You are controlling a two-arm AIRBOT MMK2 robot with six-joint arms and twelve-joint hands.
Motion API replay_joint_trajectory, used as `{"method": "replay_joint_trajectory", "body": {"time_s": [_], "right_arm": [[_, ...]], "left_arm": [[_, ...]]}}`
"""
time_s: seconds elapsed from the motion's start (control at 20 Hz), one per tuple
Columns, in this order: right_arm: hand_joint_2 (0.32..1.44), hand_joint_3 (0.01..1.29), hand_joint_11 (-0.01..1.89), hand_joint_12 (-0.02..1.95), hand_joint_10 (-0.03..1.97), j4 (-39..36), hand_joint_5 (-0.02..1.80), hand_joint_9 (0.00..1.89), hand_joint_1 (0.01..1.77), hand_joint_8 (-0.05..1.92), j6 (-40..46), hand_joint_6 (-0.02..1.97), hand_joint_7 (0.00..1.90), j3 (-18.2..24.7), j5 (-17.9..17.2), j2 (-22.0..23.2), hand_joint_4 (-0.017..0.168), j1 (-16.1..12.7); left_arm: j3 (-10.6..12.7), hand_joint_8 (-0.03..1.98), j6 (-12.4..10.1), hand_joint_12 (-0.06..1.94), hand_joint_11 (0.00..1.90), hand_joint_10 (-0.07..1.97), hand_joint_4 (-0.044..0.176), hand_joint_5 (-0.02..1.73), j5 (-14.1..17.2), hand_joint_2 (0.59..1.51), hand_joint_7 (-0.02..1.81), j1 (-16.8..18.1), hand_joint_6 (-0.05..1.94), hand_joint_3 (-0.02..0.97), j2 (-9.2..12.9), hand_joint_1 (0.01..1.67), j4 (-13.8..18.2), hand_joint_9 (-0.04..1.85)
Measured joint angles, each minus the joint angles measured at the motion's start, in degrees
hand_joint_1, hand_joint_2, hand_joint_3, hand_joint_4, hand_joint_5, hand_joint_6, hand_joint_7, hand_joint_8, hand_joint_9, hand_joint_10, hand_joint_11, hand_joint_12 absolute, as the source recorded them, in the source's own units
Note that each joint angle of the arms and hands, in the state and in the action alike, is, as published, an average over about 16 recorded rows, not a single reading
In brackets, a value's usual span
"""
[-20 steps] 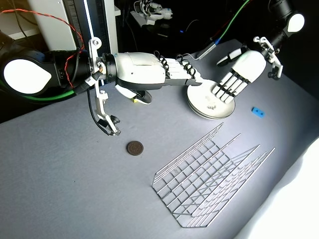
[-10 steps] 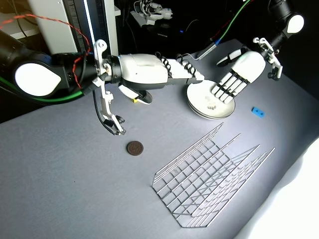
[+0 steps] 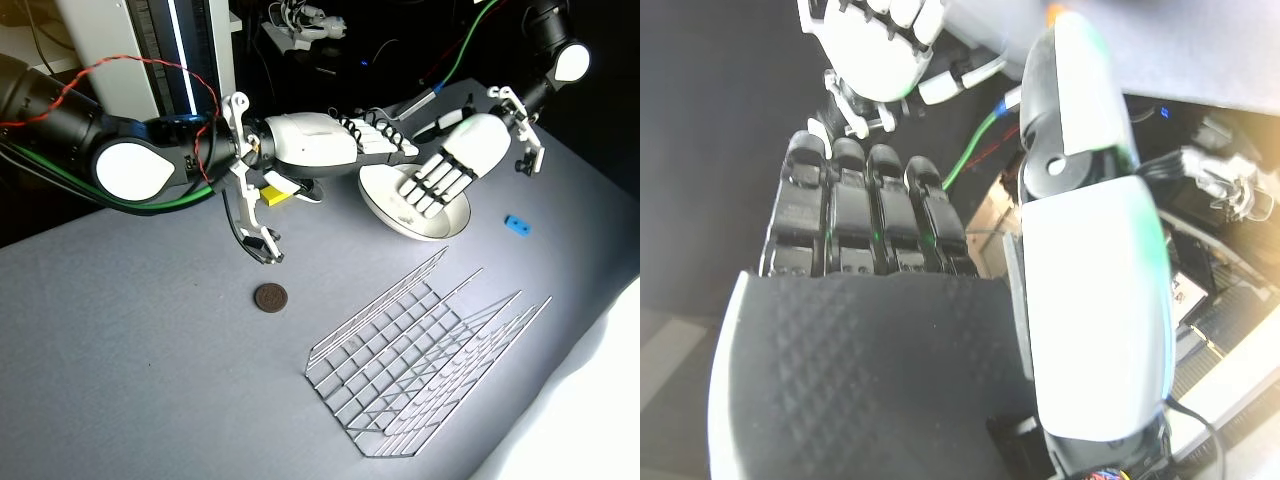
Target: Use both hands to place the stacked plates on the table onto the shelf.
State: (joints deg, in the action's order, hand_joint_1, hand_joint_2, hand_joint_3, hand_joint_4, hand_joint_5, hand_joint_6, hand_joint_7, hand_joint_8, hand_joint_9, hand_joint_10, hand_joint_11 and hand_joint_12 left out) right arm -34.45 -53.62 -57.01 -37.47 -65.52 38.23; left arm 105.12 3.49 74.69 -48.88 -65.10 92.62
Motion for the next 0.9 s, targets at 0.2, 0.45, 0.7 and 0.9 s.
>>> {"method": "replay_joint_trajectory", "body": {"time_s": [0.2,0.45,0.7,0.9], "right_arm": [[1.02,0.01,0.03,0.11,0.00,1.1,0.04,0.03,1.19,0.01,-2.6,0.02,0.02,-2.5,0.9,-3.5,0.005,-0.1],[1.02,0.01,0.03,0.43,0.01,3.9,0.11,0.10,1.21,0.01,-5.7,0.02,0.09,-6.2,1.9,-8.4,0.005,-0.2],[1.03,0.01,0.06,0.84,0.04,7.0,0.27,0.28,1.21,0.01,-8.6,0.02,0.27,-9.9,2.0,-12.9,0.005,-0.2],[1.05,0.01,0.19,1.11,0.08,9.2,0.46,0.51,1.20,0.04,-9.8,0.11,0.50,-12.4,1.6,-15.9,0.004,0.0]], "left_arm": [[-2.0,-0.02,-0.6,0.00,0.01,0.01,-0.003,0.00,-1.3,1.091,-0.01,1.1,-0.01,0.010,0.0,0.02,0.7,0.02],[-2.9,-0.02,-1.0,0.00,0.01,0.02,-0.002,-0.01,-2.1,1.086,-0.01,1.7,-0.01,0.010,0.2,0.02,1.1,0.02],[-3.0,-0.02,-1.0,0.00,0.01,0.01,-0.002,-0.01,-2.2,1.078,-0.01,1.8,-0.01,0.010,0.3,0.02,1.2,0.02],[-3.0,-0.02,-1.0,0.00,0.01,0.02,-0.003,-0.01,-2.2,1.073,-0.01,1.8,-0.01,0.010,0.3,0.02,1.2,0.02]]}}
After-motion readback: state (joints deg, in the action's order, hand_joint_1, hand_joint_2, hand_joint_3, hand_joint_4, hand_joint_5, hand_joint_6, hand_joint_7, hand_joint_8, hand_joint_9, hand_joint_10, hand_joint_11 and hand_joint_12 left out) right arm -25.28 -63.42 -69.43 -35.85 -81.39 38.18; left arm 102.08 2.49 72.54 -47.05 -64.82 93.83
